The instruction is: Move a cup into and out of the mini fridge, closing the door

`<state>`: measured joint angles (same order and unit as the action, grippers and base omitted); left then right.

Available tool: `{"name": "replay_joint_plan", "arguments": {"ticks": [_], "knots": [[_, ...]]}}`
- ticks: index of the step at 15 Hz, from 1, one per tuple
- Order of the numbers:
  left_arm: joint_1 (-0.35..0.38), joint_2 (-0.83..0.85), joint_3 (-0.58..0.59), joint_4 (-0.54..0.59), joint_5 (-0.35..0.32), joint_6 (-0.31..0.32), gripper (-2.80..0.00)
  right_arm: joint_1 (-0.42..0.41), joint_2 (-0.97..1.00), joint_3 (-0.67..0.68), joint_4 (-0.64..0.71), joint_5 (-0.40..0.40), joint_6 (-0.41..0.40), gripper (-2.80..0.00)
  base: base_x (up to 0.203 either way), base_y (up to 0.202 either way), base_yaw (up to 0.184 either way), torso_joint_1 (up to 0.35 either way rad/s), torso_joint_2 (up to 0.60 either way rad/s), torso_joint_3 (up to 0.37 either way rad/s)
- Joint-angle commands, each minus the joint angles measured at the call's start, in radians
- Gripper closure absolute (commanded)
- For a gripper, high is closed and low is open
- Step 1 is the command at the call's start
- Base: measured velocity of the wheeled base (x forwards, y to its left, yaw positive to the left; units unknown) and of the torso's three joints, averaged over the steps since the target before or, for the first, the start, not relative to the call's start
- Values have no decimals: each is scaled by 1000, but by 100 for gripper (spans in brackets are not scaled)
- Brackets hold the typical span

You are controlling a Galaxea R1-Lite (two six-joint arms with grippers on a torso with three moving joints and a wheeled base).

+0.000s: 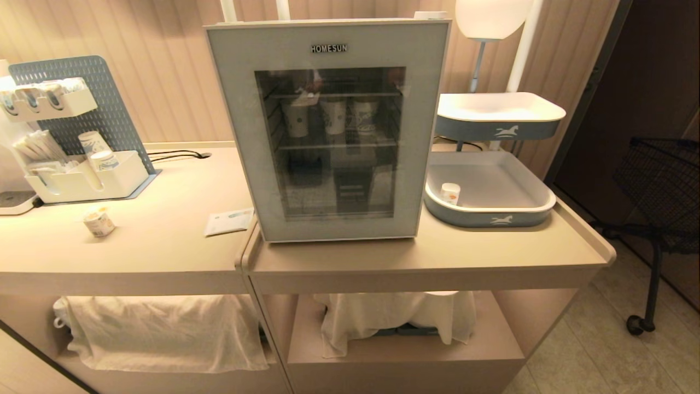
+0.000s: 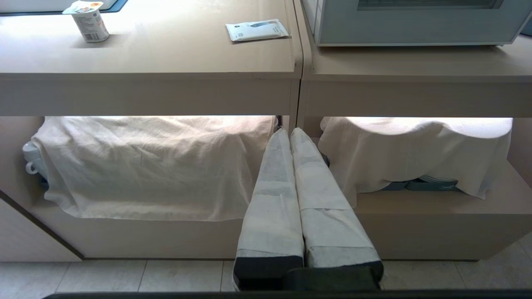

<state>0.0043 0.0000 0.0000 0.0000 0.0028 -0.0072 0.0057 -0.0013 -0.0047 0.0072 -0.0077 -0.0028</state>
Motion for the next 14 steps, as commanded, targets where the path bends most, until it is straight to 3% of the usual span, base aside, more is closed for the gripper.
{"name": "replay_joint_plan", "arguments": {"ticks": [1,14], "knots": [[0,0,2,0,0,0,0,0,1,0,0,0,0,0,0,0,0,0,0,0],[0,0,2,0,0,0,0,0,1,0,0,0,0,0,0,0,0,0,0,0]]}}
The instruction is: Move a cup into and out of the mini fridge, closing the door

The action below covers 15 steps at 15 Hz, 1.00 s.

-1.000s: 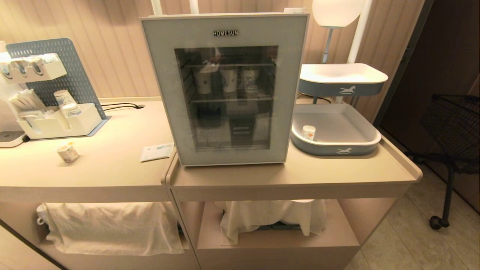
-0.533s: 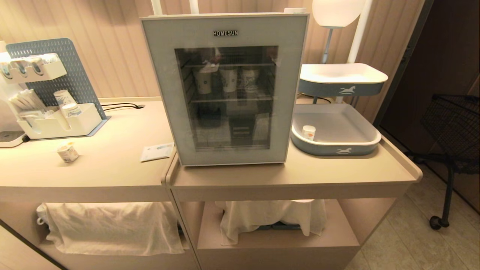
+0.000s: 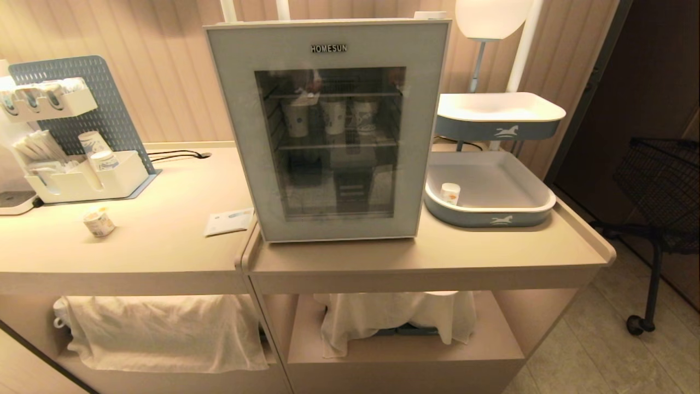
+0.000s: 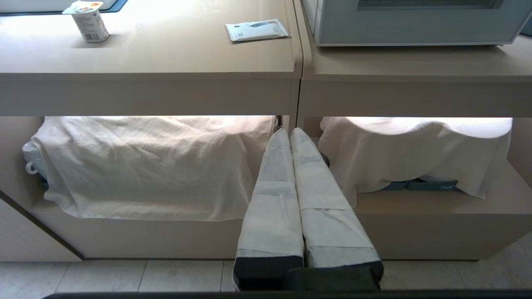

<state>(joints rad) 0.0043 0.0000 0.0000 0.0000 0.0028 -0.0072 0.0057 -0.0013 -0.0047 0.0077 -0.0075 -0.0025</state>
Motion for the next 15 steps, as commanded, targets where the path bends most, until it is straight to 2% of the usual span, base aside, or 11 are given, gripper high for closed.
{"name": "replay_joint_plan", "arguments": {"ticks": [1,15], "knots": [[0,0,2,0,0,0,0,0,1,0,0,0,-1,0,0,0,0,0,0,0],[0,0,2,0,0,0,0,0,1,0,0,0,-1,0,0,0,0,0,0,0]]}}
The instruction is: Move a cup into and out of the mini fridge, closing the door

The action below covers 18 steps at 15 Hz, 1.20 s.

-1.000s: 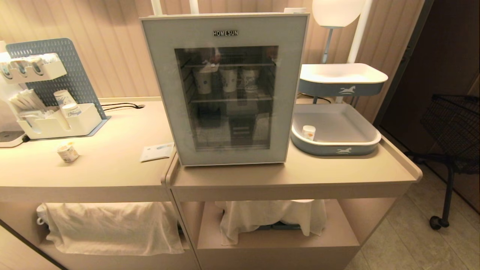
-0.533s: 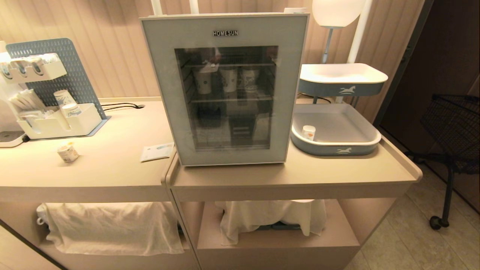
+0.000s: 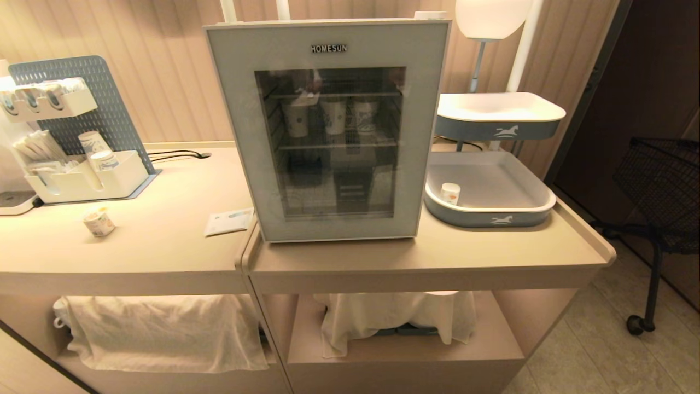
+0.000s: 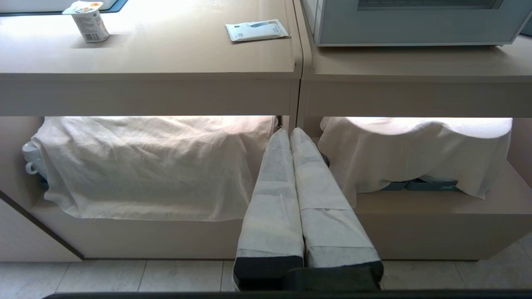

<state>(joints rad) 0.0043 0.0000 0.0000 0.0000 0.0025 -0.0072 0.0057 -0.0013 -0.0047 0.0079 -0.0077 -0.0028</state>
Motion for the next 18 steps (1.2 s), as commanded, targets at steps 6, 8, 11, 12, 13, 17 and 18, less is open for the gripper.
{"name": "replay_joint_plan", "arguments": {"ticks": [6,8,11,12,13,17,18], "knots": [[0,0,2,0,1,0,0,0,1,0,0,0,0,0,0,0,0,0,0,0],[0,0,2,0,1,0,0,0,1,0,0,0,0,0,0,0,0,0,0,0],[0,0,2,0,1,0,0,0,1,0,0,0,0,0,0,0,0,0,0,0],[0,0,2,0,1,0,0,0,1,0,0,0,0,0,0,0,0,0,0,0],[0,0,2,0,1,0,0,0,1,0,0,0,0,0,0,0,0,0,0,0],[0,0,2,0,-1,0,0,0,1,0,0,0,0,0,0,0,0,0,0,0],[0,0,2,0,0,0,0,0,1,0,0,0,0,0,0,0,0,0,0,0]]}}
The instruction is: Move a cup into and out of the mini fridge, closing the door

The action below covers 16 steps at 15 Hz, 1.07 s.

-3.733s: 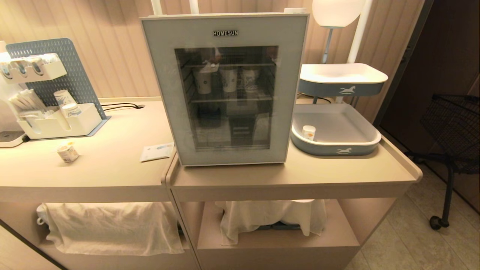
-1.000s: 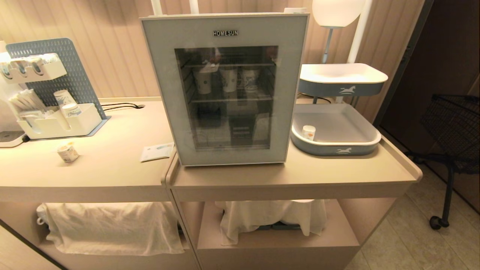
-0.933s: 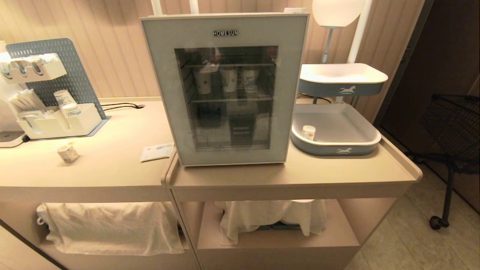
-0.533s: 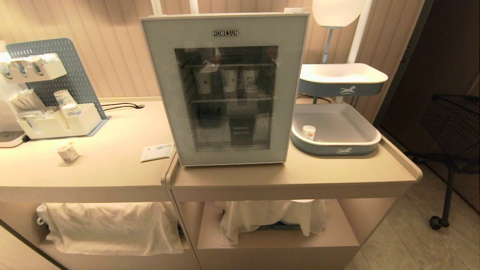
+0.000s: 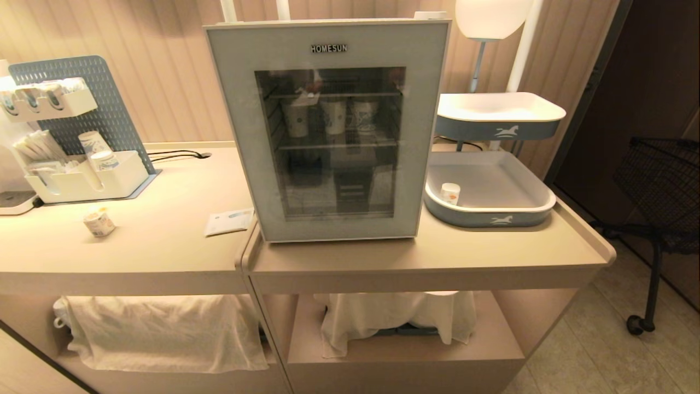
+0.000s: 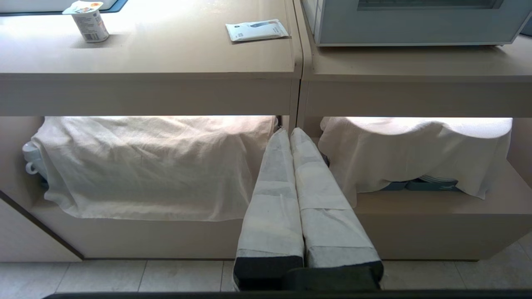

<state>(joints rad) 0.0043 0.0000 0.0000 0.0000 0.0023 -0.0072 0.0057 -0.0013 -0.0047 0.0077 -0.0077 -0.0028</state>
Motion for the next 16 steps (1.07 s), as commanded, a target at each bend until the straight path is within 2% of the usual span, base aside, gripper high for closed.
{"name": "replay_joint_plan", "arguments": {"ticks": [1,16], "knots": [[0,0,2,0,1,0,0,0,1,0,0,0,0,0,0,0,0,0,0,0],[0,0,2,0,1,0,0,0,1,0,0,0,0,0,0,0,0,0,0,0]]}}
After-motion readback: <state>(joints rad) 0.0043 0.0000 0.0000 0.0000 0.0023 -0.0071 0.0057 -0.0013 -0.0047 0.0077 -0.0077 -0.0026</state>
